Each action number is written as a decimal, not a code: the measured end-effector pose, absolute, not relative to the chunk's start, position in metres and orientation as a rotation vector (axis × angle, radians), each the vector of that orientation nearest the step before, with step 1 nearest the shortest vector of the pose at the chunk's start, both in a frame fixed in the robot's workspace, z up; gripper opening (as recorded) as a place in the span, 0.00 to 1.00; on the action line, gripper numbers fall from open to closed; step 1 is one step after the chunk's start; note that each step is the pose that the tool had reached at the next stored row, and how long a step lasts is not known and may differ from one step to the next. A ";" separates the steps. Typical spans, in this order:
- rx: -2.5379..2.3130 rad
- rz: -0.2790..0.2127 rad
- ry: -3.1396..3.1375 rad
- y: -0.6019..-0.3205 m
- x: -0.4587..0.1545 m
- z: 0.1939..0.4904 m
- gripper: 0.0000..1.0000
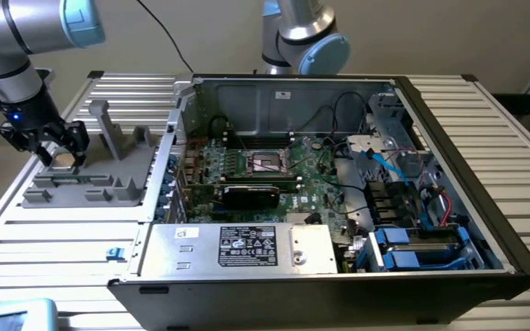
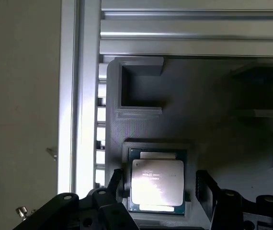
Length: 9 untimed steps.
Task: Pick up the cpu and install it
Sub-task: 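Pick up the cpu and move it towards the insertion slot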
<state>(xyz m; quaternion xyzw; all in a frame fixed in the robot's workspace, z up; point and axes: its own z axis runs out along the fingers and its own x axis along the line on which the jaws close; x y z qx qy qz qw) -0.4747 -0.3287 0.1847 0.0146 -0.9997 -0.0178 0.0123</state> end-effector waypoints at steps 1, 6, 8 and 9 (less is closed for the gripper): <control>0.045 -0.056 -3.116 -0.329 -0.475 0.185 0.71; 0.044 -0.056 -3.113 -0.329 -0.475 0.184 0.71; 0.044 -0.055 -3.110 -0.329 -0.475 0.184 0.71; 0.044 -0.055 -3.109 -0.329 -0.475 0.184 0.71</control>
